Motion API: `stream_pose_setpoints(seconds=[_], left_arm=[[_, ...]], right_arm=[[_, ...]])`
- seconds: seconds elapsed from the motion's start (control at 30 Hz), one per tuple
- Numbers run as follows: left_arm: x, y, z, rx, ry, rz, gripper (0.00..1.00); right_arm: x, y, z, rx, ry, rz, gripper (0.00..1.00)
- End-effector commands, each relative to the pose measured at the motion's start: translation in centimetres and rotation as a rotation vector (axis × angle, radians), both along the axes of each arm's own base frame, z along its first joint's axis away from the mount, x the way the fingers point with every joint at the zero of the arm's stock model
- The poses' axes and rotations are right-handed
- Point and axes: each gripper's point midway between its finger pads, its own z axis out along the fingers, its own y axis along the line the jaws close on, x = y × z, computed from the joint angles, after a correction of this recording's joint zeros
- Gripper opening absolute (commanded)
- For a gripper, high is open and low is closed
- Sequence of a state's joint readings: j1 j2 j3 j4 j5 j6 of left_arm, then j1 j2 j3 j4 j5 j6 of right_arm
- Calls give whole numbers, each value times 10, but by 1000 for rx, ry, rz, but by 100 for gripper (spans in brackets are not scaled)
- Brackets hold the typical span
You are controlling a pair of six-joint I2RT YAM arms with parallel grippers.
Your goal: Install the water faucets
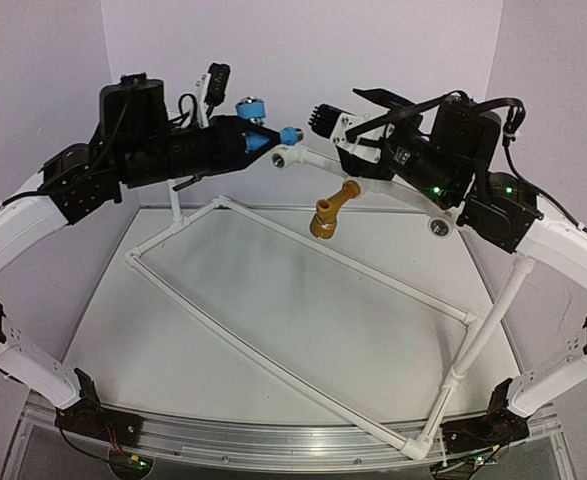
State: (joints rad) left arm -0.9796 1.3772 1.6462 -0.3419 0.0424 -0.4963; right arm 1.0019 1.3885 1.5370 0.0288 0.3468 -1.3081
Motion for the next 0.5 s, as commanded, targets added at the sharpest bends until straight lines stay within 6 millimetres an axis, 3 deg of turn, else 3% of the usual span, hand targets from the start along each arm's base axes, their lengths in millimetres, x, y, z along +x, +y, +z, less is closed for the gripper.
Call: stream_pose_setpoints(seconds=[0.0,0.13,0.23,0.3,0.47], left_arm=[[-5,54,38,-99,-91,143,0],[-6,72,27,-98,-53,196,0],[-2,75,6,-68,13,227,0],[-1,74,-9,-56,26,233,0],[0,75,-23,-118,-34,237,0]], right_arm=[[-4,-38,35,185,51,-95,79],[-5,-45,37,255,188,-107,80],[-9,-44,32,320,333,-91,80],[-15,-39,21,317,438,-61,80],[-36,-27,-16,287,708,-2,80]])
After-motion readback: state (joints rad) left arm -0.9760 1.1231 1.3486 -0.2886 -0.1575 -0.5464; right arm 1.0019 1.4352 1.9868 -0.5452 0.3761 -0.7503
